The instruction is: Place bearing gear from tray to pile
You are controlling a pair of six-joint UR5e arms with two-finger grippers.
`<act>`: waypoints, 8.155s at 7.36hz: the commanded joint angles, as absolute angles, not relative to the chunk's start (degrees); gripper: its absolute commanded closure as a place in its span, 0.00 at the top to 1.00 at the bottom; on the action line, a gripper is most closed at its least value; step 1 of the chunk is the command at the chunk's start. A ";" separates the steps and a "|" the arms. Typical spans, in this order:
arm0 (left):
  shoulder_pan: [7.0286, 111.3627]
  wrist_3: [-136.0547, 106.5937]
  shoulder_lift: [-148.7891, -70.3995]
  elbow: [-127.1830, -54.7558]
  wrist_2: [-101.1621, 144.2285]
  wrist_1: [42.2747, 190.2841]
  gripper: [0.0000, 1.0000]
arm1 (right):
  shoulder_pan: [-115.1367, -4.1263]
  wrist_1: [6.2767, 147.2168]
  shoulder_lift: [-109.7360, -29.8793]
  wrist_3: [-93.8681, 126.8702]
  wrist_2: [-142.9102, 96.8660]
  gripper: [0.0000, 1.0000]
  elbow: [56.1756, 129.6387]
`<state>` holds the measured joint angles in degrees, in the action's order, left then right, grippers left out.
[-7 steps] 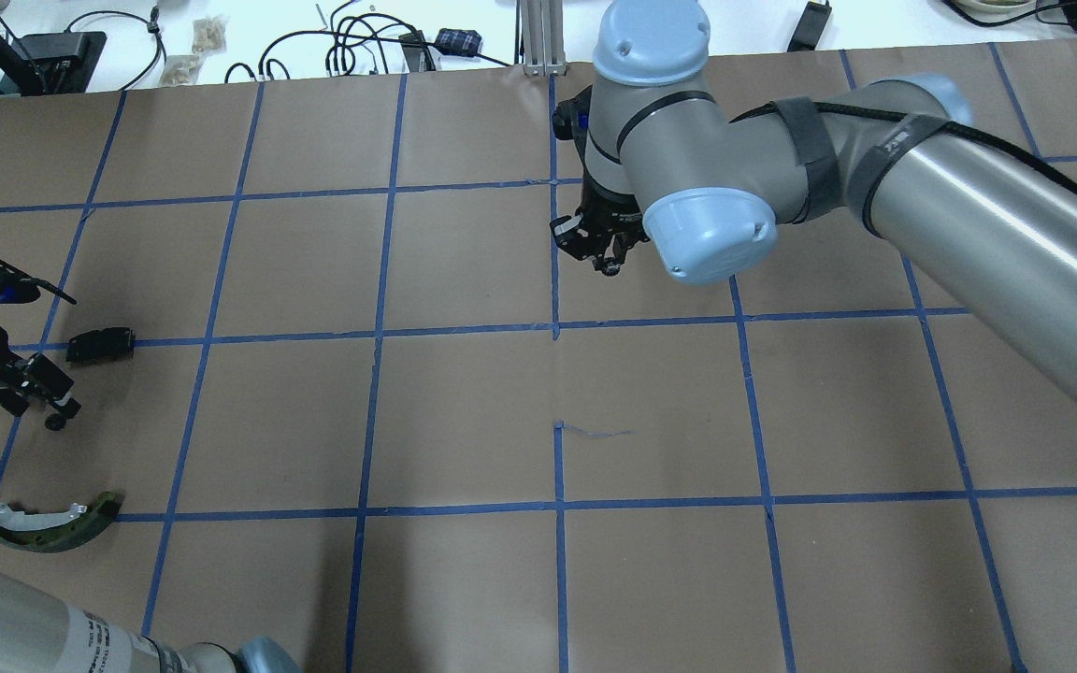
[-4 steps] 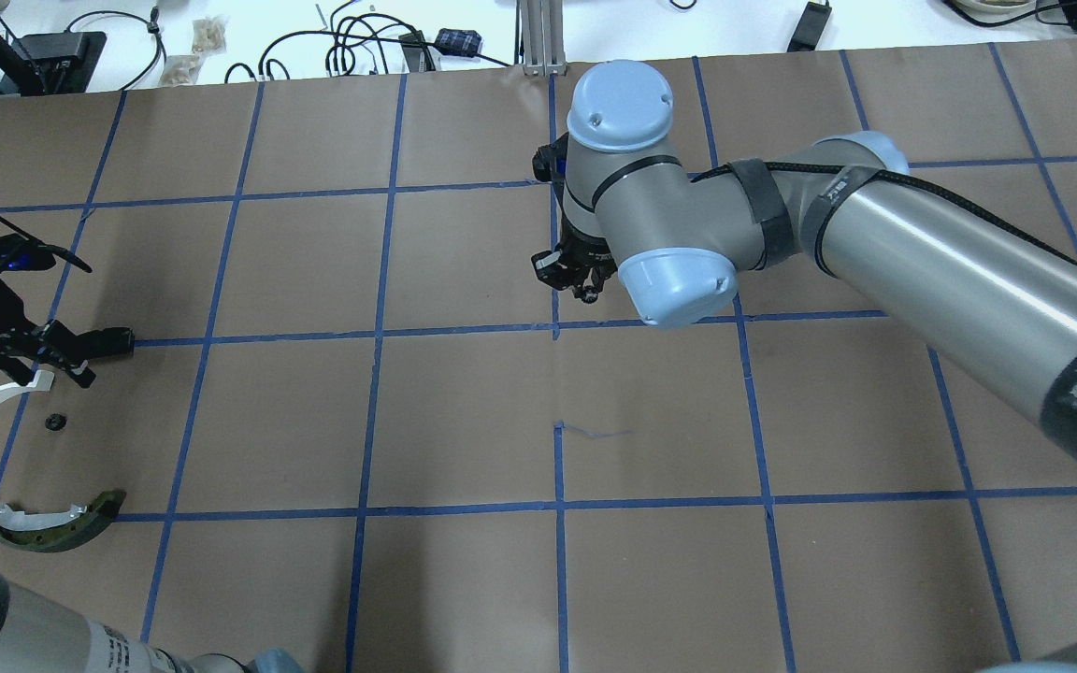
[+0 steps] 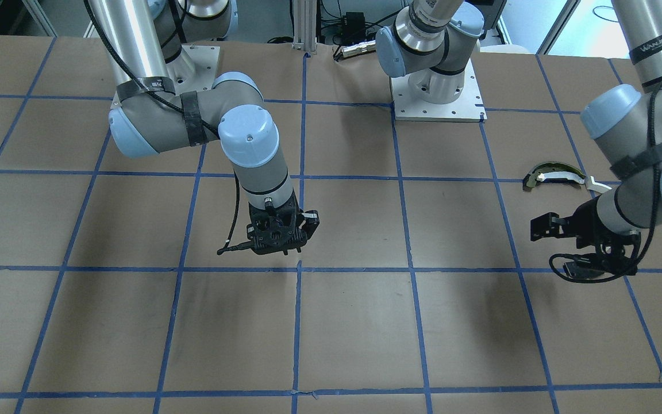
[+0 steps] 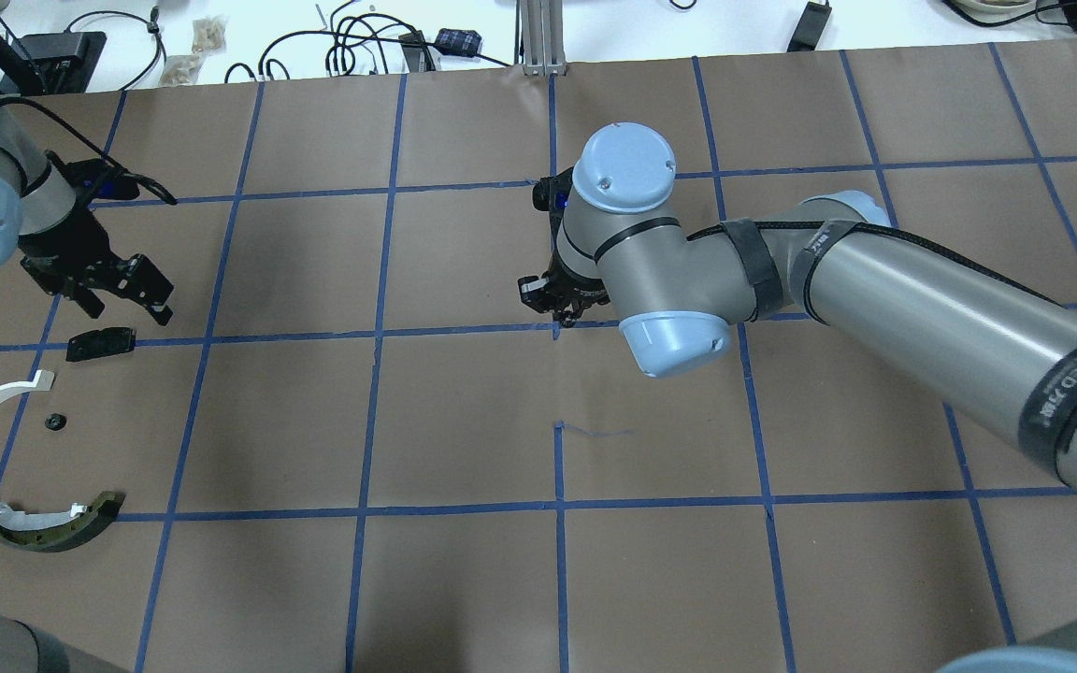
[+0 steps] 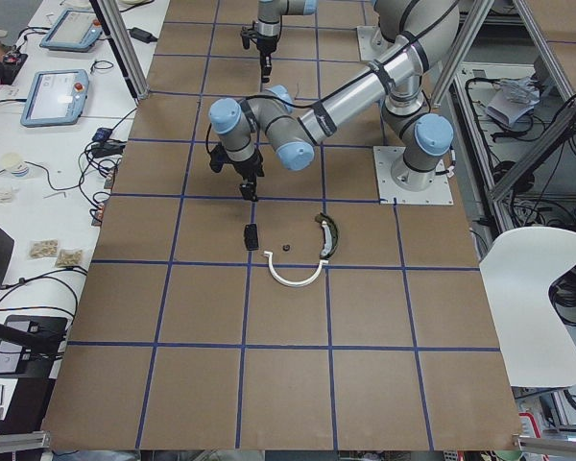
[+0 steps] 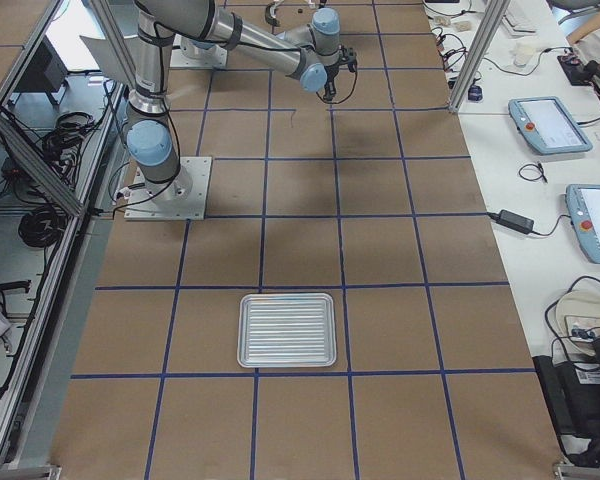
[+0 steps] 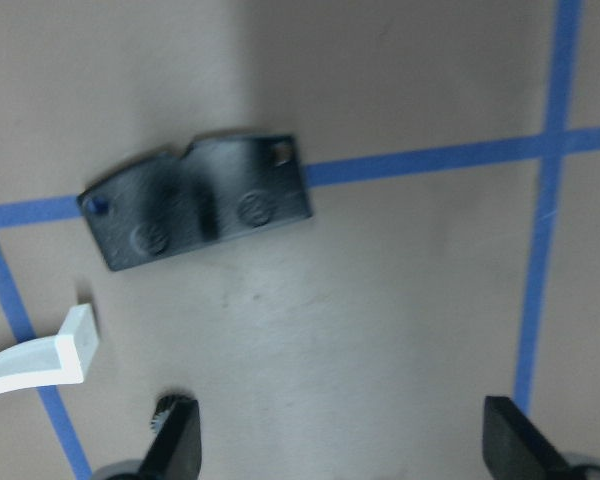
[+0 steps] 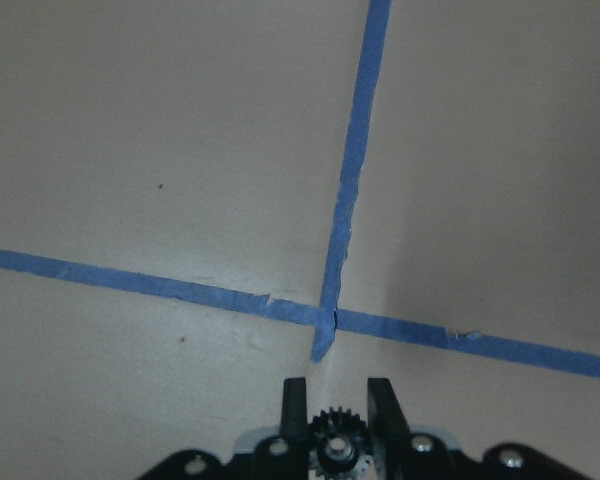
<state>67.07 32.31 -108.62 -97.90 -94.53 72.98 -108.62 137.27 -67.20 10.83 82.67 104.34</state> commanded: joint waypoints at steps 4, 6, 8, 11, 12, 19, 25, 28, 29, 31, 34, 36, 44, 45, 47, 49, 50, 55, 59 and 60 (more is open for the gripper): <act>77.69 24.09 -107.58 -97.82 -92.02 71.19 1.00 | -108.90 141.58 -67.50 12.66 84.80 0.95 105.47; 77.70 24.08 -107.49 -97.74 -88.88 71.19 1.00 | -108.63 141.24 -68.37 11.70 86.92 1.00 104.07; 79.44 24.00 -108.28 -97.82 -88.94 71.11 1.00 | -106.01 136.71 -73.27 10.90 87.01 1.00 102.31; 89.61 12.26 -109.95 -97.74 -88.94 63.37 1.00 | -97.41 108.28 -83.38 6.89 87.62 1.00 94.07; 93.30 8.65 -110.47 -97.82 -88.95 61.89 1.00 | -94.77 103.23 -84.89 4.16 89.54 1.00 92.83; 111.79 -8.88 -120.84 -97.56 -88.51 47.11 1.00 | -90.97 95.62 -88.50 3.96 89.82 1.00 91.06; 112.41 -8.79 -123.48 -97.56 -87.28 47.02 0.95 | -91.58 94.66 -87.54 1.25 89.83 1.00 88.51; 112.41 -8.70 -123.49 -97.38 -87.36 47.02 0.50 | -92.02 94.92 -86.93 1.32 88.86 1.00 88.51; 112.41 -8.61 -123.49 -97.38 -87.36 47.02 0.25 | -92.02 95.27 -86.92 1.58 88.86 1.00 88.51; 112.41 -8.09 -123.49 -97.29 -87.45 47.02 0.00 | -92.11 95.45 -86.84 1.84 88.86 1.00 88.59; 112.32 -7.82 -123.14 -96.25 -87.45 46.93 0.00 | -92.11 95.80 -86.84 1.93 88.77 1.00 88.51; 111.63 -7.65 -122.53 -95.36 -87.54 47.55 0.00 | -92.11 95.80 -86.84 1.93 88.68 1.00 88.59; 79.41 25.77 -114.18 -96.06 -94.30 60.03 0.00 | -92.20 95.71 -86.92 2.02 87.89 1.00 88.59; 74.58 29.84 -113.65 -96.15 -94.39 61.16 0.00 | -92.20 95.80 -86.84 2.02 87.89 1.00 88.51; 66.48 37.24 -111.46 -97.38 -94.74 63.80 0.00 | -92.20 95.80 -86.84 1.93 87.89 1.00 88.59; 58.06 45.82 -110.22 -98.87 -96.23 65.39 0.00 | -92.20 95.80 -86.84 2.02 87.89 1.00 88.59; 53.92 48.75 -110.30 -99.75 -95.81 65.30 0.00 | -92.20 95.80 -86.75 1.93 87.89 1.00 88.51; 50.19 51.68 -112.32 -102.56 -95.80 64.77 0.00 | -92.20 95.80 -86.75 2.02 87.71 1.00 88.59; 49.40 52.03 -114.52 -102.66 -96.15 65.21 0.02 | -92.20 95.80 -86.75 2.02 87.71 1.00 88.68; 49.31 52.03 -114.61 -102.66 -96.15 65.30 0.07 | -92.20 95.80 -86.66 1.93 87.71 1.00 88.59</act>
<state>49.52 51.94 -114.30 -102.65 -96.11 65.22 -92.20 95.80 -86.73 1.98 87.72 88.65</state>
